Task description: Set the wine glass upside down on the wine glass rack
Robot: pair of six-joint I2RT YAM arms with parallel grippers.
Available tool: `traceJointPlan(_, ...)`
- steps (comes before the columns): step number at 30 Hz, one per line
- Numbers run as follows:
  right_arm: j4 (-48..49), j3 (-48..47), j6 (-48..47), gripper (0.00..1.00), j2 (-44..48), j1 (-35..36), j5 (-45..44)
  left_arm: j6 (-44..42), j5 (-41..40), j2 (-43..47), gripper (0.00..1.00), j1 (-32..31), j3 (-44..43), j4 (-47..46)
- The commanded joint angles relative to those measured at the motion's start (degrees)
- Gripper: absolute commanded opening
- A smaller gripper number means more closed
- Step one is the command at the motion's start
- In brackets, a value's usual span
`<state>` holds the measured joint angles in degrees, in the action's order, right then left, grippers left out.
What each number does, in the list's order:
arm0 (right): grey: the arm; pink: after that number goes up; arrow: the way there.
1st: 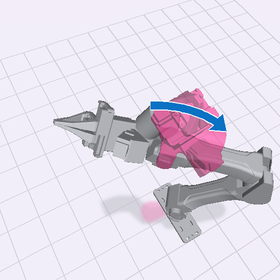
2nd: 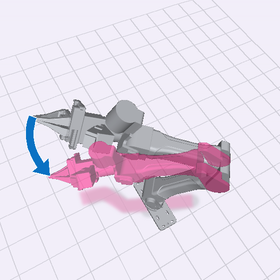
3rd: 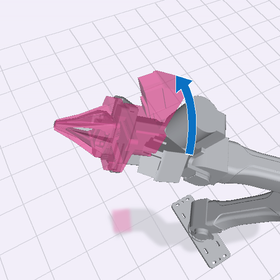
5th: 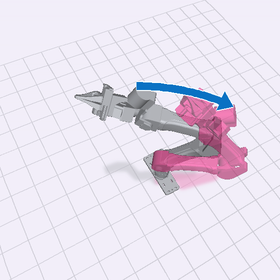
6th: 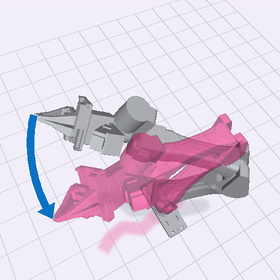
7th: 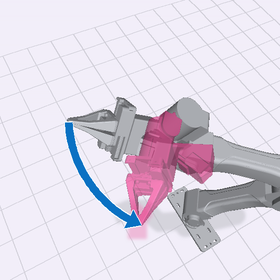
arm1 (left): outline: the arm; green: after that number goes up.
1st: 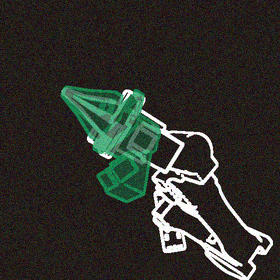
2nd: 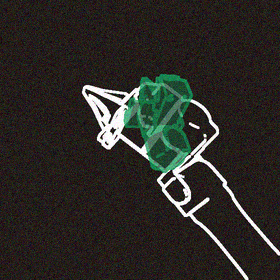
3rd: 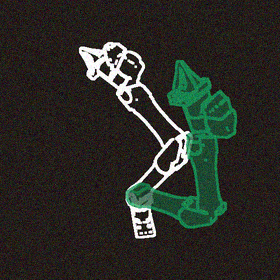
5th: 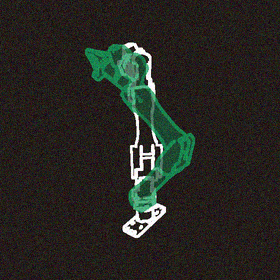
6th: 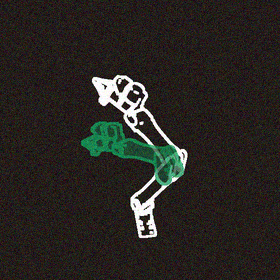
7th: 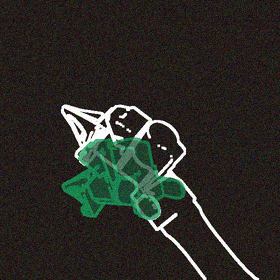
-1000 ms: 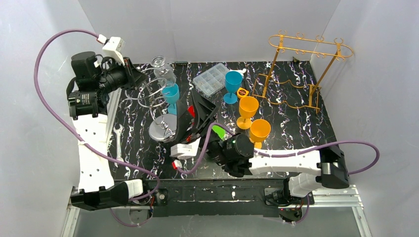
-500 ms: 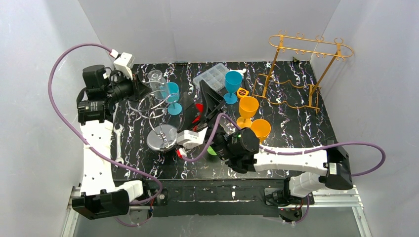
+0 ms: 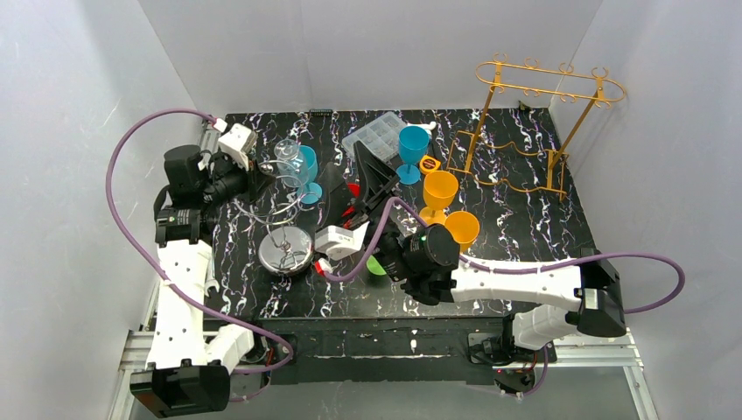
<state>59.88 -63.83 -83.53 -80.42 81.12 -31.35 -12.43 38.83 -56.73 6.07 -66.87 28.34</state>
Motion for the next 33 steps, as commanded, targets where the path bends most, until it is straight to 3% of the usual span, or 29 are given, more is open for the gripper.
traceJointPlan(1,1.7,0.8,2.1,0.78,2.2,-0.6,-0.9,-0.6,2.7,4.1,0.0,-0.8,-0.9,-14.7)
traceJointPlan(14,0.3,1.5,4.4,0.76,2.3,-2.2,-0.6,-6.5,2.6,9.4,0.0,-2.5,4.3,-16.8)
traceJointPlan(23,0.2,2.1,5.3,0.76,2.0,-2.7,-1.1,-5.9,2.6,12.9,0.0,-2.6,6.7,-16.8)
traceJointPlan(33,-5.7,-0.8,15.7,0.77,2.2,-6.2,-5.8,-5.7,0.9,19.2,0.0,-2.6,12.6,-15.4)
